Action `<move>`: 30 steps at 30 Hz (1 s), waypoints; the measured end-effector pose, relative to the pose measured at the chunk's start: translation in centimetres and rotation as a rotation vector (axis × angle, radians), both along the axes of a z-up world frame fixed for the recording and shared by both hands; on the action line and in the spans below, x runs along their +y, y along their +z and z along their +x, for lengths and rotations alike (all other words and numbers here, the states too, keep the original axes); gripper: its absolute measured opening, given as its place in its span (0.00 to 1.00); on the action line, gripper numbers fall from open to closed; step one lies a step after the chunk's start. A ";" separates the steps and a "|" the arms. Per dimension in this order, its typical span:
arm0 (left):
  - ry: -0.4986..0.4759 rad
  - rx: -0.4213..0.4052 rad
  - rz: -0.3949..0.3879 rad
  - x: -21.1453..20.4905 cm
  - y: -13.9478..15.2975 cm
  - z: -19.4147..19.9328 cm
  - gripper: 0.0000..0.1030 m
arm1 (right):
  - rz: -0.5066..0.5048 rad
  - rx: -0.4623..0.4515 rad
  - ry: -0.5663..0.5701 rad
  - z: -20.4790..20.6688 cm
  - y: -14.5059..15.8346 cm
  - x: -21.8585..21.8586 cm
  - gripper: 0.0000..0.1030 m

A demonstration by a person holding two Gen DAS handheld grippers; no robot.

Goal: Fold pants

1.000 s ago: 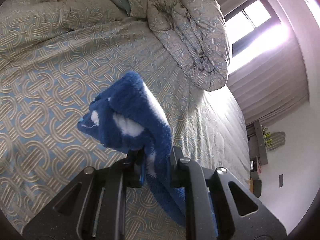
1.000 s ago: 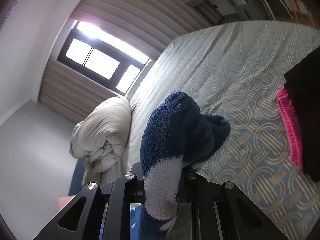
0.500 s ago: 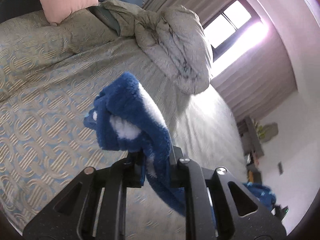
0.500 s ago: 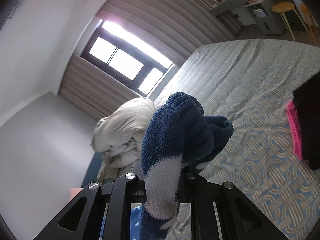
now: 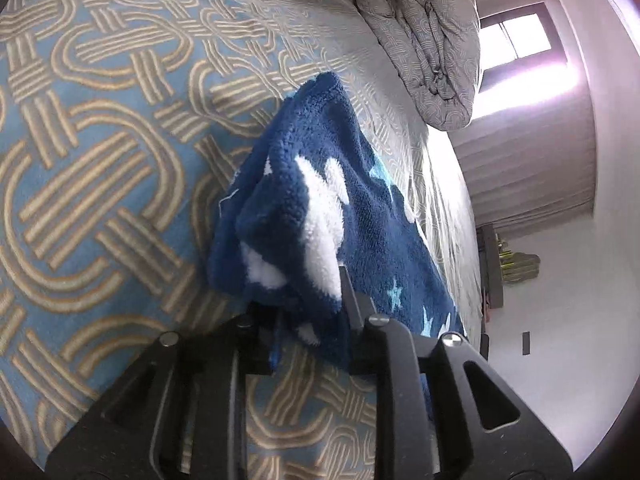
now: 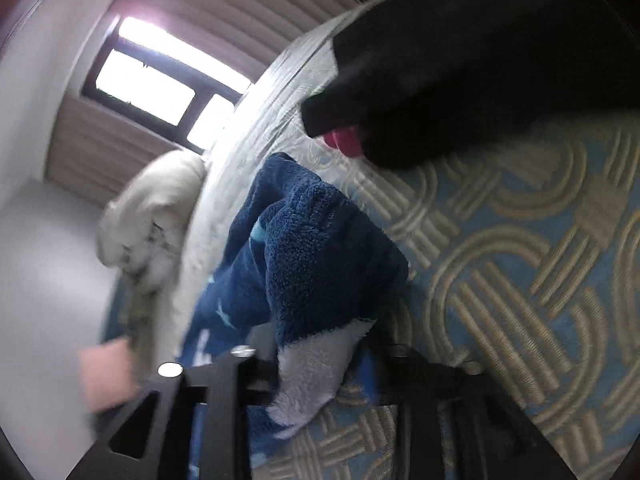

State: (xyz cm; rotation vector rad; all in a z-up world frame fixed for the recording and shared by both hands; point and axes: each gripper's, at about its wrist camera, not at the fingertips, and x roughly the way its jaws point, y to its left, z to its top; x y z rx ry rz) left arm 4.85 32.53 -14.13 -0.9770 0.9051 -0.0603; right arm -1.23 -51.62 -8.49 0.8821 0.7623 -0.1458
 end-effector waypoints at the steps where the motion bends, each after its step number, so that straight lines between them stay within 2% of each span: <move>1: 0.011 -0.001 -0.009 -0.2 0.0 0.2 0.29 | -0.021 -0.002 -0.017 -0.2 0.6 0.4 0.55; 3: 0.024 -0.004 -0.028 0.1 -0.2 0.7 0.34 | -0.051 -0.002 -0.055 -1.1 1.3 1.1 0.62; 6: 0.044 0.007 -0.049 0.2 -0.2 1.6 0.40 | -0.064 -0.031 -0.107 -2.7 1.9 2.1 0.63; 11: 0.059 0.029 -0.016 -0.5 0.6 3.0 0.55 | -0.114 -0.063 -0.169 -5.2 2.9 4.1 0.63; 14: 0.081 0.048 0.028 -0.8 0.8 3.8 0.56 | -0.162 -0.090 -0.160 -5.3 4.0 6.7 0.63; 21: 0.109 0.060 0.085 -0.9 0.9 4.3 0.55 | -0.248 -0.186 0.135 -1.3 6.6 16.7 0.63; 24: 0.110 0.052 0.077 -0.6 0.7 4.0 0.52 | -0.344 -0.237 0.309 0.6 7.4 22.8 0.63; 28: 0.110 0.069 0.099 -0.2 0.5 3.4 0.31 | -0.508 -0.301 0.617 2.1 7.3 33.4 0.63; 30: 0.094 0.064 0.104 -0.1 0.7 3.3 0.27 | -0.558 -0.308 0.730 2.5 6.5 38.1 0.63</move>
